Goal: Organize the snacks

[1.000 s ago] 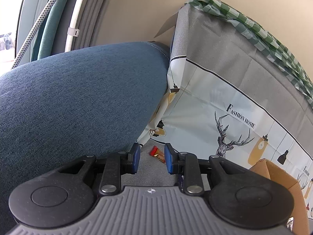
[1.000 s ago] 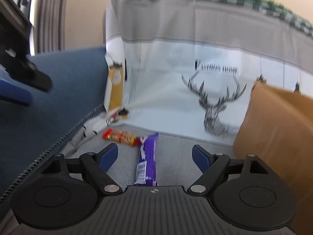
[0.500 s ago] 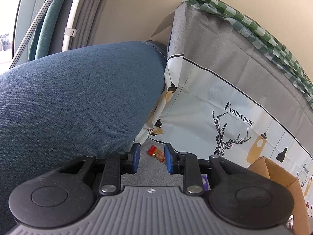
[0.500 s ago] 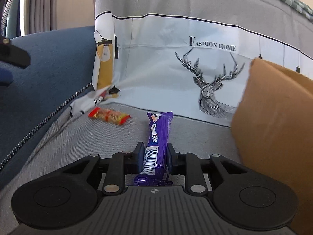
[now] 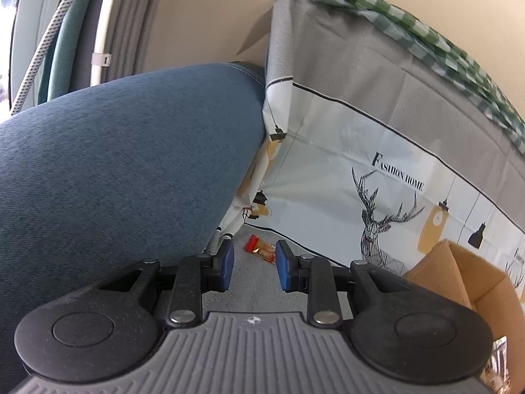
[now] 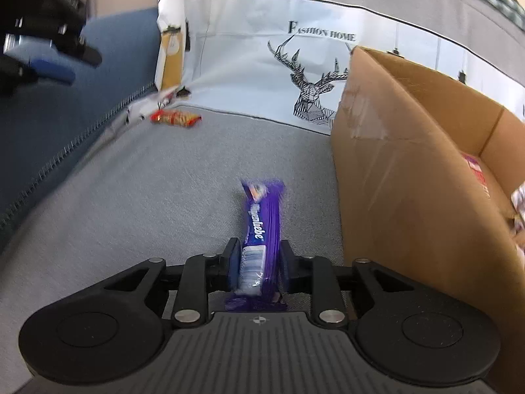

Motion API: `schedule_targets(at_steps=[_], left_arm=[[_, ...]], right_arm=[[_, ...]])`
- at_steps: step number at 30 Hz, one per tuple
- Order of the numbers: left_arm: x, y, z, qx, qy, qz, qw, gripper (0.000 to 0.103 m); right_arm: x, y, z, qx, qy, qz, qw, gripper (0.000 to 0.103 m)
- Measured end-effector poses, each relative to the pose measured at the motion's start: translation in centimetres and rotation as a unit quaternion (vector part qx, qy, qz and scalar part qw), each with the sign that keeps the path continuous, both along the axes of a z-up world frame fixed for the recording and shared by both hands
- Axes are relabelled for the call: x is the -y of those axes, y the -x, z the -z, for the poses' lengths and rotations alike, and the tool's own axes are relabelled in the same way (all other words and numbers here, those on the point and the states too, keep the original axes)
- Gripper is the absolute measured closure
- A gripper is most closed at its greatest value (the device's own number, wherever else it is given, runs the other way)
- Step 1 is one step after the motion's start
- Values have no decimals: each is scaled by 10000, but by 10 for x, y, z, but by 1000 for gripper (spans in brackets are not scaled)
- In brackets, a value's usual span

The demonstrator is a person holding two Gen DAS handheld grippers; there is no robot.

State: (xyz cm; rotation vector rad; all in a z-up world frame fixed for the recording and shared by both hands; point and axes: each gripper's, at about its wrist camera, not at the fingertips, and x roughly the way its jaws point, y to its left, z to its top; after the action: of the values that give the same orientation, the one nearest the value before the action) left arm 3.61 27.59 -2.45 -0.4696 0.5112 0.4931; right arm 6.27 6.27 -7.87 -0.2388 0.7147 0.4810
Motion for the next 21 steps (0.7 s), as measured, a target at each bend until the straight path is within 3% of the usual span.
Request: schedule_targets(at_steps=[4, 6, 13, 16, 21], left_arm=[[5, -5, 7, -88, -110, 114, 9998, 72], [7, -8, 10, -113, -153, 153, 9997, 71], [13, -19, 23, -155, -379, 342, 9986, 66], [20, -25, 30, -202, -609, 506, 9967, 55], [33, -48, 44, -203, -1185, 913, 9885, 27]], right_arm=[[2, -1, 7, 42, -105, -107, 9999, 65], [0, -4, 5, -40, -248, -121, 9996, 78], [6, -7, -3, -77, -456, -208, 9987, 79], [5, -9, -1, -235, -391, -275, 9986, 79], [2, -12, 2, -453, -377, -247, 9980, 79]])
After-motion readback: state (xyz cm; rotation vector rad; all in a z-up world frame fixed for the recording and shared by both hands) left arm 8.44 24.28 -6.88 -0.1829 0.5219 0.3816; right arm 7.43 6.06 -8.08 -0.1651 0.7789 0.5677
